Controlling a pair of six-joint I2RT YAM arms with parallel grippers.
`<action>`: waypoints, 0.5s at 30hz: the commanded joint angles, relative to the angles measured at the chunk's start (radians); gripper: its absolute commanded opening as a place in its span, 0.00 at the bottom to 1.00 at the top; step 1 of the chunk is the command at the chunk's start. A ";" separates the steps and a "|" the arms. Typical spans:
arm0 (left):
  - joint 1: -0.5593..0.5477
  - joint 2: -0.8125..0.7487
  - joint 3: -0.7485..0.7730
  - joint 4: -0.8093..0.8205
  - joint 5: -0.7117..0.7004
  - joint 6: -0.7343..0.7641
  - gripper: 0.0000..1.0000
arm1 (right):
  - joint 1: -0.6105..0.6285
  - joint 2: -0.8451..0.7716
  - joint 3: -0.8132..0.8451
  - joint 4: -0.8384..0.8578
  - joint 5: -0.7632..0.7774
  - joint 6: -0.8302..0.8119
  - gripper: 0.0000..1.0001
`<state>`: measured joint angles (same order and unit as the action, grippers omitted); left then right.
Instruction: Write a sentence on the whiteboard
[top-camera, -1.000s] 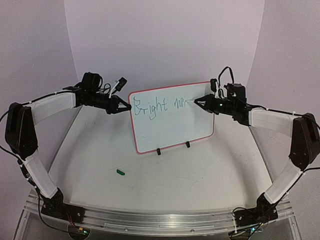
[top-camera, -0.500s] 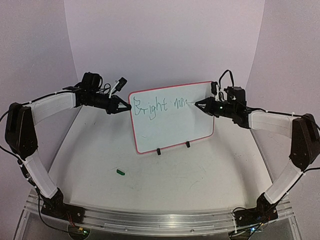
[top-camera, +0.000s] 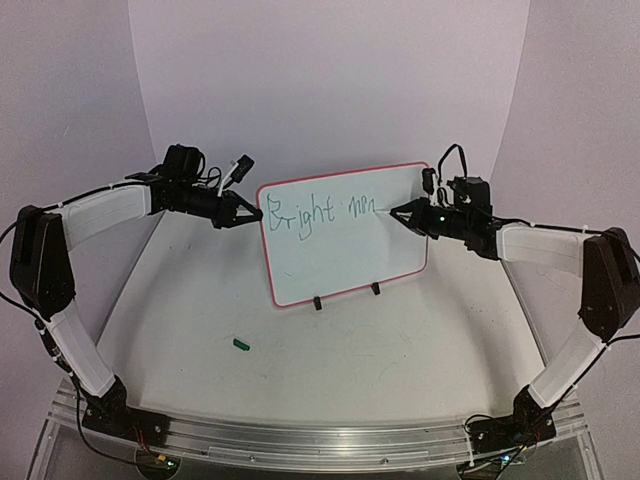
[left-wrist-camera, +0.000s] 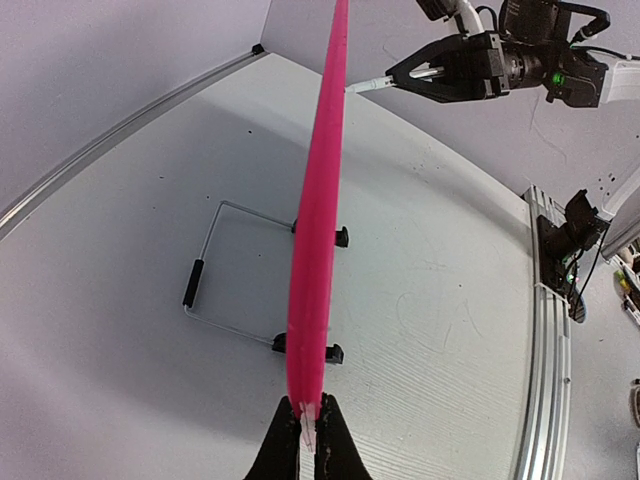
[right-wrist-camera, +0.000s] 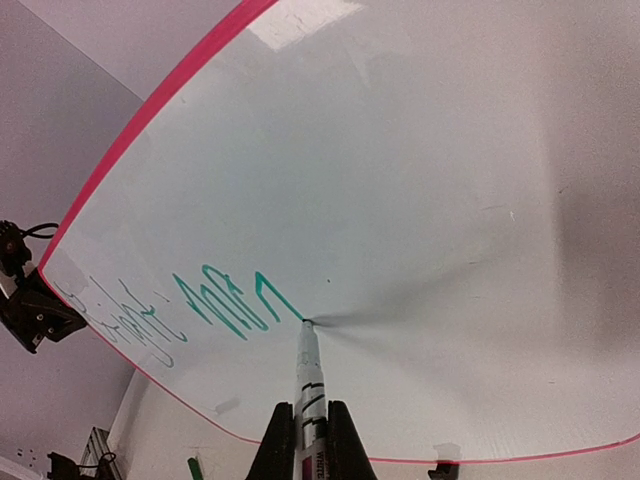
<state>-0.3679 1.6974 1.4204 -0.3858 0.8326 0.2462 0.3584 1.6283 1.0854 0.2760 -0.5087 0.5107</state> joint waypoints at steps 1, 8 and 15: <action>-0.019 -0.025 0.025 -0.063 -0.006 0.023 0.00 | -0.002 -0.036 0.053 0.053 0.026 0.017 0.00; -0.019 -0.025 0.026 -0.063 -0.006 0.023 0.00 | -0.001 -0.035 0.076 0.060 0.029 0.022 0.00; -0.019 -0.024 0.026 -0.063 -0.005 0.023 0.00 | -0.002 -0.031 0.079 0.060 0.055 0.023 0.00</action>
<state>-0.3682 1.6974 1.4204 -0.3862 0.8323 0.2460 0.3584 1.6283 1.1259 0.2949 -0.4981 0.5282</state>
